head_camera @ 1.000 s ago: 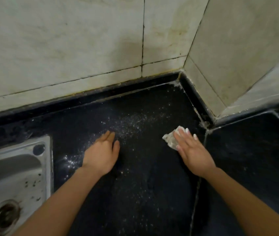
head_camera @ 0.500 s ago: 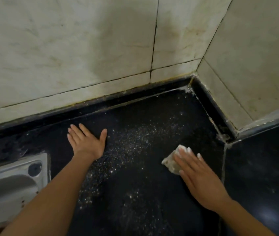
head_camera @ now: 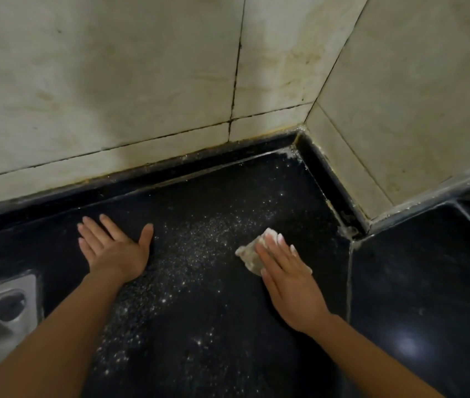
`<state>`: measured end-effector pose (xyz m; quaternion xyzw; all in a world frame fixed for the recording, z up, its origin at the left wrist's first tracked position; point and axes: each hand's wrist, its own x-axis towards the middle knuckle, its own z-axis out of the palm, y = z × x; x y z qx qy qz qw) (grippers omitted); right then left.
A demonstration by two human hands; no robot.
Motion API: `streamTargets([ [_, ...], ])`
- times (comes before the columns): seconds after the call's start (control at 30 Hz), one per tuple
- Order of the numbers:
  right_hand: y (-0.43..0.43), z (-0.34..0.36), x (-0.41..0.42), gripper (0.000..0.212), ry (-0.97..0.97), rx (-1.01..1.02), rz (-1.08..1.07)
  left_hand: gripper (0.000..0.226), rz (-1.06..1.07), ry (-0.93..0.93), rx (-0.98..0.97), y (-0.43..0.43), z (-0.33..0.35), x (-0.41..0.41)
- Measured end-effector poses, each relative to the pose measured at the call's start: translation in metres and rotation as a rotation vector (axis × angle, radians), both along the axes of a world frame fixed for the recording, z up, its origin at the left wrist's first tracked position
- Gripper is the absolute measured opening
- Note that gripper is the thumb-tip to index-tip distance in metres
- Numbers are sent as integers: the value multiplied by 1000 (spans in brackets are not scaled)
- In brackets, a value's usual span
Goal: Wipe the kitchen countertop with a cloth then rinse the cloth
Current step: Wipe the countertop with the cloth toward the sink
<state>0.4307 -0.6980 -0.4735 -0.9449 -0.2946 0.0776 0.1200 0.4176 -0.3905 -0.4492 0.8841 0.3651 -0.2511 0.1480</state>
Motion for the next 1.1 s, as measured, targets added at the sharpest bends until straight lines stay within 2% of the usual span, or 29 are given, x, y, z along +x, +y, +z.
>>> streamTargets([
  [0.07,-21,2,-5,51,-1,-33,152,99,-2,6,-11,-1,3,0],
  [0.1,-32,2,0,51,1,-25,138,99,-2,12,-18,-1,5,0],
  [0.23,-45,-3,53,53,-32,5,-313,98,-3,14,-32,0,5,1],
  [0.4,17,-4,95,50,0,36,-558,97,-7,4,-28,1,2,1],
  [0.47,35,-2,88,50,-36,88,-482,97,-3,6,-30,1,3,1],
  [0.6,32,0,45,54,28,79,49,97,-1,10,-40,1,7,1],
  [0.67,11,3,46,52,63,70,179,97,3,18,-51,1,8,2],
  [0.7,0,2,55,50,38,88,147,97,5,17,-58,2,8,2],
  [0.83,-8,-2,118,47,4,113,-371,97,6,-7,-67,4,4,2],
  [1.1,37,-10,178,48,-66,45,-415,97,13,-39,-64,6,-5,3],
])
